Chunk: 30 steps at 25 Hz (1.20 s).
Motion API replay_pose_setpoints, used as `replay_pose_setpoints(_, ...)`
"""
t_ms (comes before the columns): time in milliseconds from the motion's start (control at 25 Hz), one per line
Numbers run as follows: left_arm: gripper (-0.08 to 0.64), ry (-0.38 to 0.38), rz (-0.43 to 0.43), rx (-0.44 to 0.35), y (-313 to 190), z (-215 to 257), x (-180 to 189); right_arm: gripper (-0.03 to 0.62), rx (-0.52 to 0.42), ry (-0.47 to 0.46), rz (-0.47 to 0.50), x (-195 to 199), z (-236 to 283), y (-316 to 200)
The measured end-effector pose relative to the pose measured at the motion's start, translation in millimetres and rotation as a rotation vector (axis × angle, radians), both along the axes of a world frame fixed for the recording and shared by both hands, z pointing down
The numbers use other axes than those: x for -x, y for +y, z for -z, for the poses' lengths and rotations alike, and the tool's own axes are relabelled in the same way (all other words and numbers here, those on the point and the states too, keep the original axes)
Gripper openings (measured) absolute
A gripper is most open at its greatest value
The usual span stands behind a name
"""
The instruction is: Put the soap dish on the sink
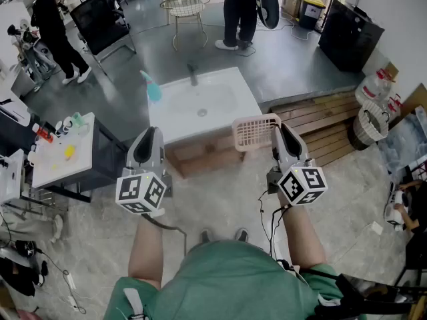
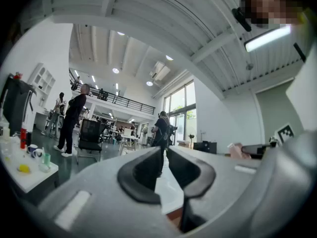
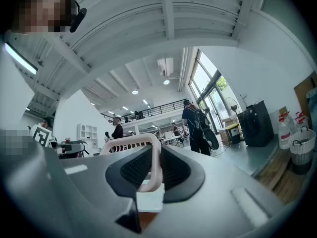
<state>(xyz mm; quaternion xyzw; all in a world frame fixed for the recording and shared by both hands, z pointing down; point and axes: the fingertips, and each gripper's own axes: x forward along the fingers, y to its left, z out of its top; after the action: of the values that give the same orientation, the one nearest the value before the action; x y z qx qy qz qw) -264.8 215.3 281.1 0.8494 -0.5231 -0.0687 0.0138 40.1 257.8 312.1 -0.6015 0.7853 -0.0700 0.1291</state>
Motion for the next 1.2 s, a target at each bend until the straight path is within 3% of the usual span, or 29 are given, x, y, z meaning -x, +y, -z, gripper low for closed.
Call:
replay_pose_setpoints(520, 0.043, -0.031, 0.045, 0.011, -7, -7, -37, 0.055, 0.029, -0.003, 0.033, -37, -11, -7)
replay_pose_setpoints(880, 0.043, -0.050, 0.080, 0.002, 3, -4, -92, 0.055, 0.000, -0.013, 0.071, -84, -10, -22)
replay_pose_setpoints(1200, 0.043, -0.053, 0.098, 0.007, -31, -8, -97, 0.055, -0.001, -0.039, 0.063, -101, -18, -55)
